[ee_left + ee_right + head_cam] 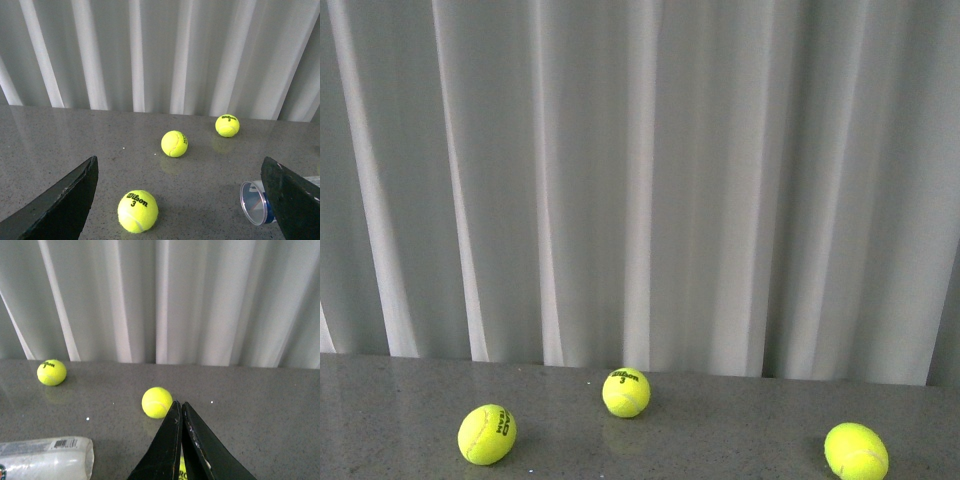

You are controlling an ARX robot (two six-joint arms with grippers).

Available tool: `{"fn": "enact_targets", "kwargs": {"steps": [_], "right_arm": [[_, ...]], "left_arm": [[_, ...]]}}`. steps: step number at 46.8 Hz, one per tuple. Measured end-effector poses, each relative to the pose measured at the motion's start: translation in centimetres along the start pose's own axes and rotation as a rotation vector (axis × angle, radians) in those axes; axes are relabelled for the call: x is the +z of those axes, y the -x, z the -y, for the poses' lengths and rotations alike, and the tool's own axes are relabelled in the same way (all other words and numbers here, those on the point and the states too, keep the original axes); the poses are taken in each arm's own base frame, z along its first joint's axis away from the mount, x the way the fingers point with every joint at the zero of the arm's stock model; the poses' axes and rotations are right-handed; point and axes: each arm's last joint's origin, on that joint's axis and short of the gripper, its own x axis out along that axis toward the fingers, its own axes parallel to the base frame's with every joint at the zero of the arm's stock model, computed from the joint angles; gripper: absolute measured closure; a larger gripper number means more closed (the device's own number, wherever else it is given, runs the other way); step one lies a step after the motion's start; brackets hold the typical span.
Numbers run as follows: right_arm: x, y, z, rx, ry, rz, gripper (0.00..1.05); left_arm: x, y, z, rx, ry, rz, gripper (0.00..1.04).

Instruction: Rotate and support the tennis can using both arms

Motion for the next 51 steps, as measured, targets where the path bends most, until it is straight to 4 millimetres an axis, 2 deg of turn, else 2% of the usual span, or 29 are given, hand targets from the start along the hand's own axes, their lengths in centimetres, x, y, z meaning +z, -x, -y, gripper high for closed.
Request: {"fn": "enact_targets", "kwargs": {"steps": [14,51], "right_arm": [[0.0,2.2,0.0,0.004,0.0,-0.002,1.01],[0.4,4.6,0.0,0.006,0.0,0.016,1.01]], "left_arm": [[0.0,0.0,0.0,0.0,0.0,0.0,0.07],[0.0,0.0,0.0,0.0,0.0,0.0,0.07]]}}
